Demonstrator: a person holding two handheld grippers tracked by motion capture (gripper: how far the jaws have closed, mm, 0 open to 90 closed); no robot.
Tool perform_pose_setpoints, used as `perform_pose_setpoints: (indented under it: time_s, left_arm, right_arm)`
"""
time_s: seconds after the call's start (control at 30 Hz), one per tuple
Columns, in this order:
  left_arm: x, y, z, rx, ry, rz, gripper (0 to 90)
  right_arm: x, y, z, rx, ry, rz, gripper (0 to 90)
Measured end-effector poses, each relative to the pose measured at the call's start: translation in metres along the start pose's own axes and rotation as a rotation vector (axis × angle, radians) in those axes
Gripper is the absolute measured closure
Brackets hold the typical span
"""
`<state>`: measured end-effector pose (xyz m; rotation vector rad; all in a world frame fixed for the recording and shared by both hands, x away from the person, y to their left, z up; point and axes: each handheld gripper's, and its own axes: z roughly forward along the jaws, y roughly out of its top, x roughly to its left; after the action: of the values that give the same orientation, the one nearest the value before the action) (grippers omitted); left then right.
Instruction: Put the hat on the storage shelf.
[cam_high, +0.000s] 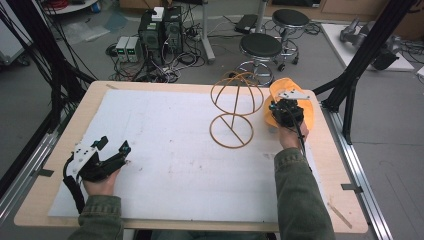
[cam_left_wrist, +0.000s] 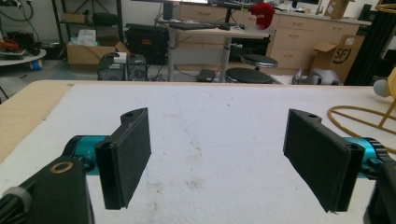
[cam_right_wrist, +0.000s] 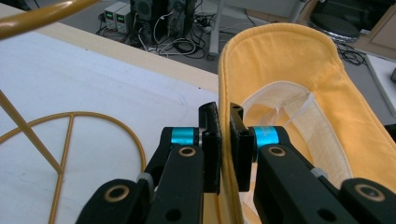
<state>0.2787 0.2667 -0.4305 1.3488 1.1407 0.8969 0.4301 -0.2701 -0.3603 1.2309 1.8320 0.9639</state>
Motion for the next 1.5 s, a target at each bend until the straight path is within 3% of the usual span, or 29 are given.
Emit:
perform_pose_setpoints:
  time_s: [0.57, 1.5]
  left_arm:
    - [0.0, 0.0, 0.0, -0.001, 0.002, 0.0, 23.5]
    - [-0.001, 0.0, 0.0, 0.004, 0.0, 0.003, 23.5]
  right_arm:
    - [-0.003, 0.001, -0.005, -0.015, 0.003, 0.023, 86.3]
    - [-0.013, 0.01, -0.033, -0.151, -0.025, 0.065, 86.2]
